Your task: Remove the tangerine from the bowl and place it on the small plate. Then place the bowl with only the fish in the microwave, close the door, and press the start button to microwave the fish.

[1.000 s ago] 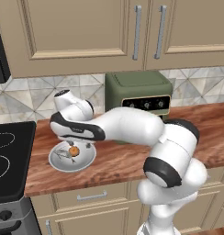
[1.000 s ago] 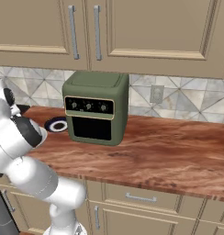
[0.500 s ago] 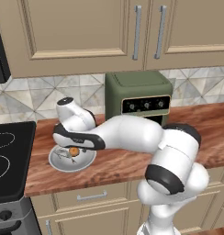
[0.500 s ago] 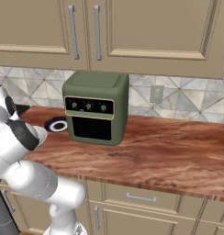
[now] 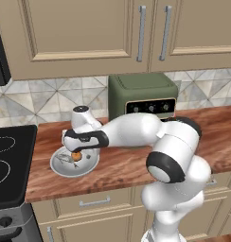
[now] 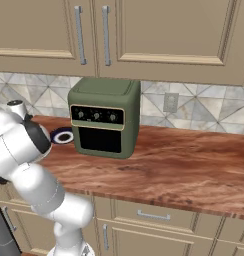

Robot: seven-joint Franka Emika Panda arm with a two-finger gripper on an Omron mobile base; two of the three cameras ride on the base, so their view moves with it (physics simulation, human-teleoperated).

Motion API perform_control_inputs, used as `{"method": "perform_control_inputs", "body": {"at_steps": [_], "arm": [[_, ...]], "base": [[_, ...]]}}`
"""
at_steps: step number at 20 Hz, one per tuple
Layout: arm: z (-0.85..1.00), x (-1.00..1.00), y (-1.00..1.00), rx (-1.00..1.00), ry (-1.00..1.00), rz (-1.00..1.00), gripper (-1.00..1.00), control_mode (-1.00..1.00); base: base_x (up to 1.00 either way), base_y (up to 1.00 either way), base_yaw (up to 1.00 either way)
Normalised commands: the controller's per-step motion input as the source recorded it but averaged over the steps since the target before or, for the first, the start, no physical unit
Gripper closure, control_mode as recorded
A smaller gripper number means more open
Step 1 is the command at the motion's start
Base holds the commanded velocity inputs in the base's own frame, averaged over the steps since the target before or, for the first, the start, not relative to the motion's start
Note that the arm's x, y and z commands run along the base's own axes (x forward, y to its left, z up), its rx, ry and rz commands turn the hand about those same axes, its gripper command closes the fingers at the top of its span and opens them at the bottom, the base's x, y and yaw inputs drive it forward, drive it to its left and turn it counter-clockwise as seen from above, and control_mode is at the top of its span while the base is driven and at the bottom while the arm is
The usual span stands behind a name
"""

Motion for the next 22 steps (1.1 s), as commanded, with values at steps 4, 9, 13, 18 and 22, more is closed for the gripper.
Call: {"method": "perform_control_inputs", "body": {"at_steps": [4, 9, 13, 18, 22], "arm": [[-0.12, 0.19, 0.01, 0.06, -0.01, 0.05, -1.00, -1.00], [-0.04, 0.13, 0.05, 0.01, -0.01, 0.00, -1.00, -1.00], [-0.19, 0.04, 0.02, 0.00, 0.00, 0.00, -1.00, -1.00], [-0.13, 0.05, 0.09, 0.00, -0.01, 0.00, -1.00, -1.00], [-0.11, 0.14, 0.03, 0.01, -0.01, 0.00, -1.00, -1.00]], "base": [[0.00, 0.00, 0.00], [0.00, 0.00, 0.00], [0.00, 0.00, 0.00], [0.00, 0.00, 0.00], [0.00, 0.00, 0.00]]}}
